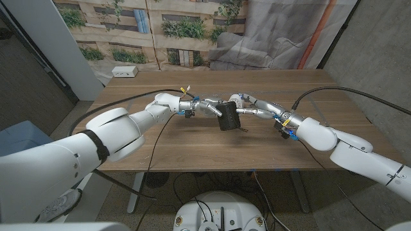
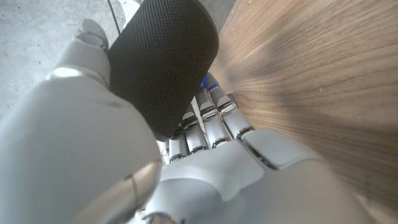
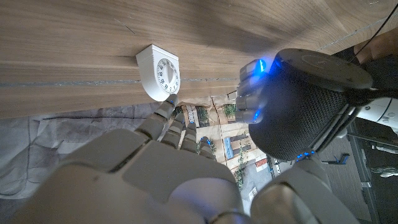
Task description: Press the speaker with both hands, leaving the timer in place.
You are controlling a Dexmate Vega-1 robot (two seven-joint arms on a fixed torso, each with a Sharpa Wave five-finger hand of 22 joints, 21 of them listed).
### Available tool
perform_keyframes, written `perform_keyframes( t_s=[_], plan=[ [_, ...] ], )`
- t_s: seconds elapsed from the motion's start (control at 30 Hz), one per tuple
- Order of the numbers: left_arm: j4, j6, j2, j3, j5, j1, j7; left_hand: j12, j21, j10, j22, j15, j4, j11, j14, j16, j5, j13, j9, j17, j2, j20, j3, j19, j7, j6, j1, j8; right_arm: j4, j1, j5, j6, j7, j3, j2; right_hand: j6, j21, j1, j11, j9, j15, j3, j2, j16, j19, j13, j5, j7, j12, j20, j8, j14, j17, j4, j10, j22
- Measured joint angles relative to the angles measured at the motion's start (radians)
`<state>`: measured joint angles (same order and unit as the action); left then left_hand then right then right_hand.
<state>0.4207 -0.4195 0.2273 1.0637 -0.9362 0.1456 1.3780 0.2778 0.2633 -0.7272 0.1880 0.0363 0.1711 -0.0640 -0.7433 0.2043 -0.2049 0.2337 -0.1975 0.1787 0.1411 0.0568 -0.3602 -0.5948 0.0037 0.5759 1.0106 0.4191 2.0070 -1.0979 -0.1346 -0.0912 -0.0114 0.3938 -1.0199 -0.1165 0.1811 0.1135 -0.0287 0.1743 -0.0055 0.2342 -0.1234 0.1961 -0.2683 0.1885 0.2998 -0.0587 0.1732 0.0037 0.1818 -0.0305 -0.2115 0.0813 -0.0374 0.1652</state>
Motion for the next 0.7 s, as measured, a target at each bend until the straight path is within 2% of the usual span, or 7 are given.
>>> perform_keyframes(
  t_s=[0.7],
  plan=[
    [0.009, -0.012, 0.009, 0.033, -0.036, 0.000, 0.000, 0.000, 0.000, -0.003, 0.000, -0.004, 0.000, 0.003, -0.004, -0.002, 0.000, -0.002, 0.000, -0.005, 0.000, 0.000, 0.000, 0.000, 0.000, 0.000, 0.000, 0.003, -0.007, 0.049, -0.030, -0.027, -0.033, 0.036, 0.021, 0.000, 0.000, 0.000, 0.006, 0.000, 0.004, -0.003, 0.000, 0.000, 0.004, 0.000, 0.008, 0.000, 0.005, -0.004, 0.000, 0.004, 0.000, 0.003, 0.005, 0.000]
  ],
)
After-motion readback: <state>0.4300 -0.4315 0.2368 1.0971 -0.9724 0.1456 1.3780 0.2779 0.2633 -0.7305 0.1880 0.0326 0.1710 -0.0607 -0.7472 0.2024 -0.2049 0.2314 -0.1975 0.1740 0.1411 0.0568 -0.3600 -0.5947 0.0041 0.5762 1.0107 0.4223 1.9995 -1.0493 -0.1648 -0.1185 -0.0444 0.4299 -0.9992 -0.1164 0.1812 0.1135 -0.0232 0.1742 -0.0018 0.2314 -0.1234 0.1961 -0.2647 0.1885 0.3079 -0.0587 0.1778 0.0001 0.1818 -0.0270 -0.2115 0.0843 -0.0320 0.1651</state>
